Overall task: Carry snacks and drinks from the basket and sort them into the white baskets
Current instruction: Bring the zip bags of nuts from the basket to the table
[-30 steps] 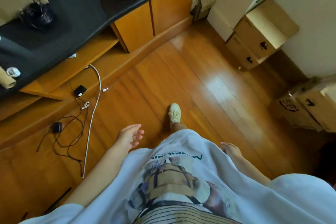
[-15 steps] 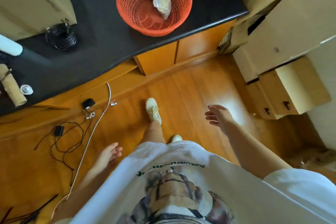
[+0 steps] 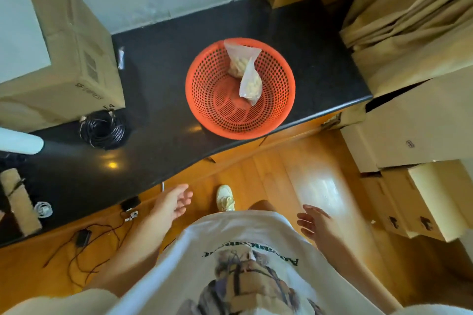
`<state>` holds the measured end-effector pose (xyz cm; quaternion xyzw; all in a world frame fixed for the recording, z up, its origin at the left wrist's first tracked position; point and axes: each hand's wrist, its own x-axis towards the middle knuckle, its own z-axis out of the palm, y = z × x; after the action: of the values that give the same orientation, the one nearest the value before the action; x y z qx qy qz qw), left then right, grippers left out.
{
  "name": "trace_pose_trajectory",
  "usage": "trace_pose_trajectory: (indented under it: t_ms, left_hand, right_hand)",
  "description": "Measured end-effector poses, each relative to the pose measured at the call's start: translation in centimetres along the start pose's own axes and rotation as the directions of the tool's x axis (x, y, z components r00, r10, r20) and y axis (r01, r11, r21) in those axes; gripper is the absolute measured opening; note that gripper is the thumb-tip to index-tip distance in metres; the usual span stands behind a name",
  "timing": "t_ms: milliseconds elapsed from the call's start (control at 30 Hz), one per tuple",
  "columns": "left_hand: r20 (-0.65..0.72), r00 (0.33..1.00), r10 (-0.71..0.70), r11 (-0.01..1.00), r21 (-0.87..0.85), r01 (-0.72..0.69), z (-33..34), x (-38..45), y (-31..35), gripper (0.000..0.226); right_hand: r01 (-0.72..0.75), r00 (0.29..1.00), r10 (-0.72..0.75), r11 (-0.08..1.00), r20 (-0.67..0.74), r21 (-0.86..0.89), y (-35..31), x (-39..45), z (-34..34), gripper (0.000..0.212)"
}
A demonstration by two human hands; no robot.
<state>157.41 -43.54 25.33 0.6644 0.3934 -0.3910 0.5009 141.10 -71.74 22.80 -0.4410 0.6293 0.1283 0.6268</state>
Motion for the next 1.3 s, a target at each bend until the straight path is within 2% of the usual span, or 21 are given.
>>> trace_pose_trajectory:
  t_ms: [100,200,300,433,500,600,667,733,800,867,933,1000,1200,1267,1300]
  left_hand:
    - [0.036,0.993,0.110,0.993,0.036,-0.111,3.3,0.9,6.3,0.012]
    - [0.110,0.977,0.183,0.979,0.066,-0.191,6.4,3.0,10.4,0.014]
    - [0.101,0.972,0.214,0.970,0.094,-0.224,9.1,6.0,14.3,0.016]
    - [0.059,0.954,0.294,0.952,0.074,-0.298,12.0,11.2,18.4,0.019]
    - [0.053,0.940,0.338,0.940,0.038,-0.340,13.4,13.6,20.5,0.019]
    - [0.044,0.900,0.434,0.901,0.009,-0.435,15.3,16.9,23.5,0.033]
    - [0.046,0.866,0.499,0.866,0.025,-0.500,16.3,18.8,24.9,0.045]
    - [0.075,0.832,0.549,0.831,0.058,-0.554,17.2,20.2,25.8,0.055]
    - [0.115,0.809,0.577,0.807,0.076,-0.586,18.1,21.2,26.3,0.061]
    - [0.144,0.783,0.605,0.781,0.087,-0.619,19.0,21.8,26.5,0.062]
    - [0.155,0.758,0.634,0.757,0.078,-0.649,20.0,22.0,26.2,0.061]
    - [0.153,0.741,0.653,0.742,0.064,-0.667,21.0,22.2,25.9,0.059]
    - [0.120,0.699,0.705,0.677,0.179,-0.714,22.1,23.2,26.3,0.052]
    - [0.120,0.694,0.710,0.658,0.239,-0.715,21.9,23.5,26.5,0.053]
    - [0.126,0.691,0.711,0.647,0.265,-0.714,21.8,23.5,26.6,0.054]
  right_hand:
    - [0.036,0.999,-0.036,0.999,0.000,0.015,-3.4,0.7,1.6,0.009]
    - [0.183,0.983,-0.183,0.983,-0.007,-0.021,-8.0,2.3,4.2,0.013]
    - [0.421,0.906,-0.424,0.904,-0.019,-0.080,-12.4,4.4,8.3,0.020]
    - [0.604,0.796,-0.589,0.783,0.137,-0.145,-16.4,8.0,15.1,0.025]
    - [0.634,0.773,-0.604,0.746,0.192,-0.204,-17.3,10.2,18.4,0.039]
    - [0.652,0.752,-0.640,0.685,0.158,-0.325,-17.5,13.6,22.1,0.077]
    - [0.626,0.767,-0.633,0.703,0.106,-0.338,-17.5,15.6,23.9,0.094]
    - [0.589,0.786,-0.618,0.741,0.012,-0.322,-17.7,17.4,25.4,0.102]
    - [0.590,0.766,-0.636,0.753,-0.091,-0.291,-18.0,18.8,26.7,0.101]
    - [0.634,0.704,-0.687,0.722,-0.181,-0.275,-18.1,19.5,27.6,0.096]
    - [0.677,0.633,-0.741,0.670,-0.223,-0.304,-18.3,20.0,28.1,0.091]
    - [0.691,0.608,-0.762,0.647,-0.225,-0.322,-18.7,20.5,28.2,0.084]
    - [0.710,0.638,-0.748,0.663,-0.182,-0.236,-20.0,19.6,27.8,0.054]
    - [0.627,0.756,-0.646,0.761,-0.104,-0.168,-21.6,20.5,27.5,0.047]
    - [0.600,0.788,-0.611,0.789,-0.076,-0.128,-22.0,20.5,27.4,0.047]
